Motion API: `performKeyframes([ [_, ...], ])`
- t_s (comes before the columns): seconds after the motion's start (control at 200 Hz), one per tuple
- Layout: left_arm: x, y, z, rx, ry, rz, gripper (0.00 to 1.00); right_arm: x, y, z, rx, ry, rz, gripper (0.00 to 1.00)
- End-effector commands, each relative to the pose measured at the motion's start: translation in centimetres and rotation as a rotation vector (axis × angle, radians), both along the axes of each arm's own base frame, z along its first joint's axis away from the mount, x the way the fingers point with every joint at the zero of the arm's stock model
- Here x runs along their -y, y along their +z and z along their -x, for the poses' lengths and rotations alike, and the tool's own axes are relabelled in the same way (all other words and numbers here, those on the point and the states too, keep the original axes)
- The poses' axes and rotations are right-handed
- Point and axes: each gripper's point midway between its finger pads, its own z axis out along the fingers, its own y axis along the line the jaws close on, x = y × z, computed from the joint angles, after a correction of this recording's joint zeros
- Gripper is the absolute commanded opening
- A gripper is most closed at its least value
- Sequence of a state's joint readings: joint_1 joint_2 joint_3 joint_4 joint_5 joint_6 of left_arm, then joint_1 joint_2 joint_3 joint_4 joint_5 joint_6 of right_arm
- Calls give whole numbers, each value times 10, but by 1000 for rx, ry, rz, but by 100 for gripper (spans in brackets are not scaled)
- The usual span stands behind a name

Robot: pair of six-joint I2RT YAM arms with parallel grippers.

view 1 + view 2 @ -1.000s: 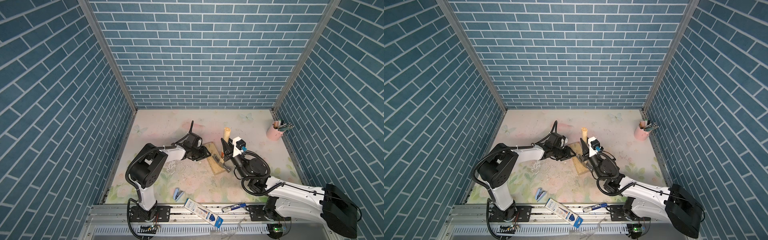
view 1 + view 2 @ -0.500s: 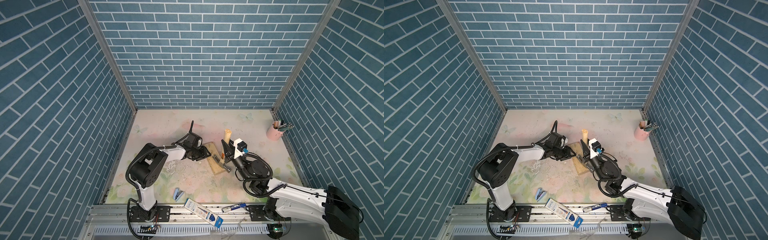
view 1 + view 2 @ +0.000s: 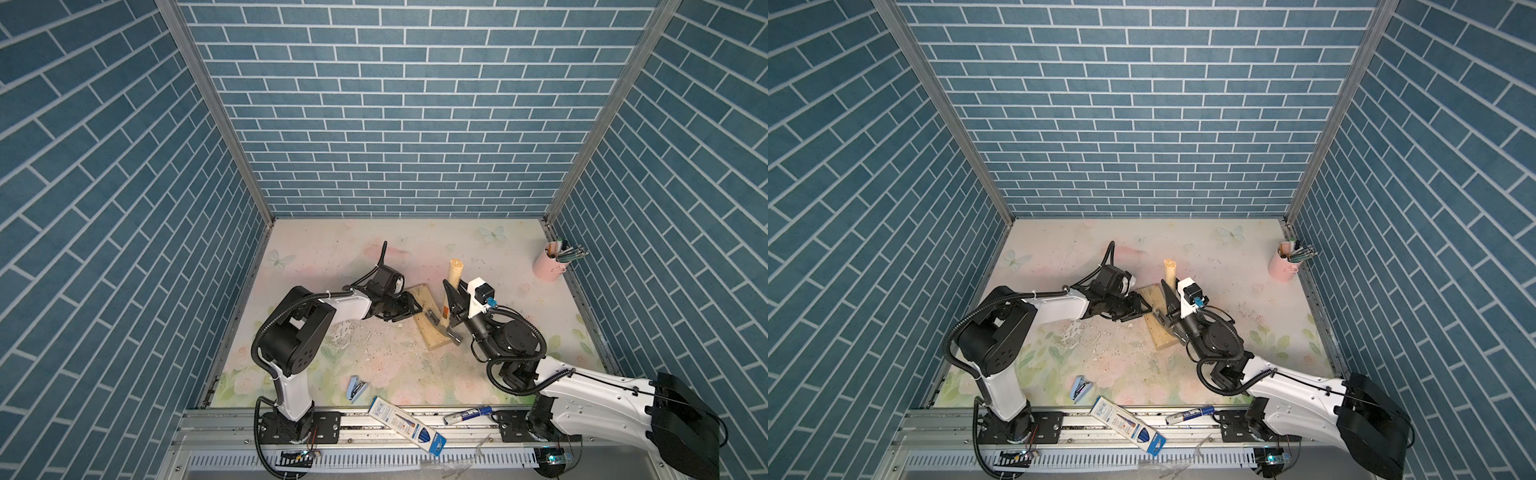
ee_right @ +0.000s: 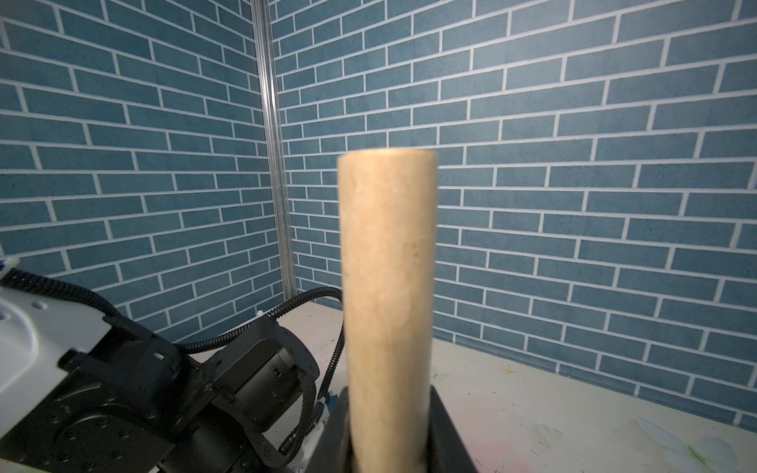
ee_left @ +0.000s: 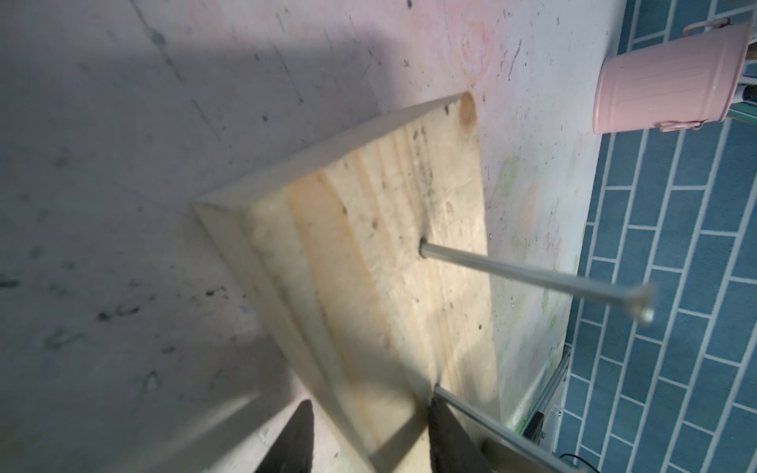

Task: Use a claw hammer to pull out a nail
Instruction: Remove the nail from the mounting plate.

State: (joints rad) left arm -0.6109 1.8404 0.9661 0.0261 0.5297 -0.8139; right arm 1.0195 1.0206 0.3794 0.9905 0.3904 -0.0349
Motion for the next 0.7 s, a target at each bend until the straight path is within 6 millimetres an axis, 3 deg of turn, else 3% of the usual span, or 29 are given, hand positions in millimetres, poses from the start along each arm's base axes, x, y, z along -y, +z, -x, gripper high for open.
performKeyframes([
  [0.0,-41,-76,53,-225,8,-242,45,9,33,9,105,-6,-54,0],
  [0.695,-42,-77,53,-231,9,-246,46,10,65,16,170,17,-96,0],
])
